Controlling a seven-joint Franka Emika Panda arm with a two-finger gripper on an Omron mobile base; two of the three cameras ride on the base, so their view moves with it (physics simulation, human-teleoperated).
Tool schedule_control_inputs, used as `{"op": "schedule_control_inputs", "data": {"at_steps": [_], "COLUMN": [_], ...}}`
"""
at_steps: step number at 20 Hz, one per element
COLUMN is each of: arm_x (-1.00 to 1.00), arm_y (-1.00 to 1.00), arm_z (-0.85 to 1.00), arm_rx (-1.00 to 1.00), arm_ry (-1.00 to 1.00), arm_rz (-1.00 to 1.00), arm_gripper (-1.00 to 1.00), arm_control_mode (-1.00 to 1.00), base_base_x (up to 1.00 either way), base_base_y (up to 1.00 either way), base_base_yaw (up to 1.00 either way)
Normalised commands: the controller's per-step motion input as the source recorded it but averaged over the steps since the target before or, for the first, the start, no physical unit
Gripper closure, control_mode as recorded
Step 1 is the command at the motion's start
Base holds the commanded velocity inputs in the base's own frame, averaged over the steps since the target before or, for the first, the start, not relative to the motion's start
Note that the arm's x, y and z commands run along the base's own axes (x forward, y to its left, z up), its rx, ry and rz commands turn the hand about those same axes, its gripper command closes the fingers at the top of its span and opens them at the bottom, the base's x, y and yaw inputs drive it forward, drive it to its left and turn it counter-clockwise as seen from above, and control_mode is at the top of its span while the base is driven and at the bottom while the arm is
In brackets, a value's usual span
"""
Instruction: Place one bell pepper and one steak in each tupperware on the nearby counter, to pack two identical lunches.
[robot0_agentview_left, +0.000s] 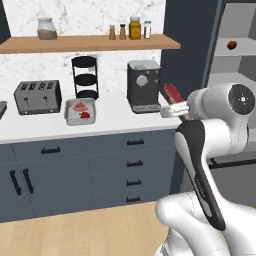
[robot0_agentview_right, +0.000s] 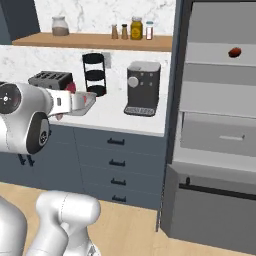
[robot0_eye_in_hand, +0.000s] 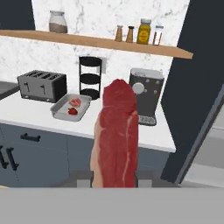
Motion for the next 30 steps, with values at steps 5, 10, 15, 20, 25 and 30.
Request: {"op": "schedule_control_inputs", "data": {"at_steps": [5, 10, 15, 20, 25, 30], "arm_x": [0.00, 0.00, 0.00, 0.00, 0.00, 0.00], "arm_y": [0.00, 0.00, 0.00, 0.00, 0.00, 0.00], "arm_z": [0.00, 0.00, 0.00, 0.00, 0.00, 0.00], "arm_rx": [0.00, 0.00, 0.00, 0.00, 0.00, 0.00], "arm_ry": [0.00, 0.00, 0.00, 0.00, 0.00, 0.00], "arm_rz": [0.00, 0.00, 0.00, 0.00, 0.00, 0.00], "arm_gripper": [1.00, 1.00, 1.00, 1.00, 1.00, 1.00], "arm_control_mode": [1.00, 1.00, 1.00, 1.00, 1.00, 1.00], "base_base_x": [0.47, 0.53, 0.57, 0.70, 0.84, 0.76], "base_base_y": [1.00, 1.00, 1.00, 1.00, 1.00, 1.00], "base_base_yaw": [0.00, 0.00, 0.00, 0.00, 0.00, -0.02]}}
